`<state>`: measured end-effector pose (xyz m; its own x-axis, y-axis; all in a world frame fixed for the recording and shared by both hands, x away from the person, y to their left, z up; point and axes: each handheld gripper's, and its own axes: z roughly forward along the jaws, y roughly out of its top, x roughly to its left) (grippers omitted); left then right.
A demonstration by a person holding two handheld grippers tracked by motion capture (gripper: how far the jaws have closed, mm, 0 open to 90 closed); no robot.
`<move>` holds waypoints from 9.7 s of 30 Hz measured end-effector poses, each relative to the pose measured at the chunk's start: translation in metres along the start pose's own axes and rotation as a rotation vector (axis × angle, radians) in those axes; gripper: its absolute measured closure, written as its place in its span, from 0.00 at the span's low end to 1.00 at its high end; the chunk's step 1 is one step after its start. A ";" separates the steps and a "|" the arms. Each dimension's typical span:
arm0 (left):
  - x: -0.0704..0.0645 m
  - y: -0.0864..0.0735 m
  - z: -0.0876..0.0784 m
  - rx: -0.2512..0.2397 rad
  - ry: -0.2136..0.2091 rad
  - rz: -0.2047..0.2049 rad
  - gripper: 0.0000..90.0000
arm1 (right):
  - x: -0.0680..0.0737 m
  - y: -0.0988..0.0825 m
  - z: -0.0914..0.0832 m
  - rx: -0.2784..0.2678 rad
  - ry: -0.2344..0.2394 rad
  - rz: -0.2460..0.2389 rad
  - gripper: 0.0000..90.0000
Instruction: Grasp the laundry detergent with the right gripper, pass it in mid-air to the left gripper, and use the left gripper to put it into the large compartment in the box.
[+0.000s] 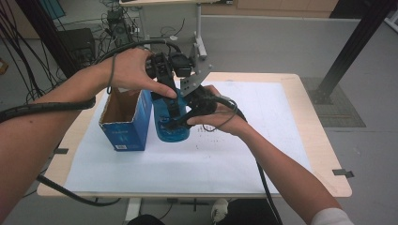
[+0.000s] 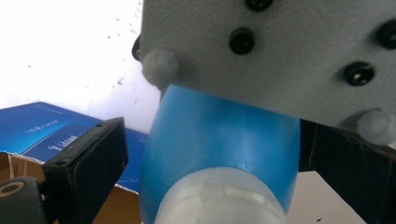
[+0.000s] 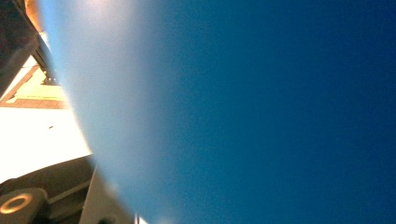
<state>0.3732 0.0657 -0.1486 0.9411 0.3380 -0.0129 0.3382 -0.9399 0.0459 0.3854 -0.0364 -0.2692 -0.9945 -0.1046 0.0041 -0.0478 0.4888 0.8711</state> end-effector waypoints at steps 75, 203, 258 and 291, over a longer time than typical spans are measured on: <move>-0.003 0.004 -0.002 0.009 0.032 0.026 0.26 | 0.000 -0.001 -0.009 -0.004 -0.018 -0.012 0.49; -0.003 0.003 0.009 0.058 0.005 0.031 0.40 | 0.000 -0.010 0.001 -0.010 0.022 -0.003 0.47; 0.023 -0.016 -0.034 0.068 0.076 -0.355 0.41 | 0.016 -0.056 -0.097 0.294 -0.159 0.294 0.07; 0.090 -0.082 -0.143 -0.111 0.168 -1.236 0.41 | 0.031 -0.062 -0.173 0.536 -0.256 0.279 0.06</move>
<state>0.4300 0.1803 -0.0111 -0.0202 0.9996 0.0195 0.9839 0.0164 0.1780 0.3735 -0.2197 -0.2382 -0.9639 0.2655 0.0200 0.2411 0.8385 0.4886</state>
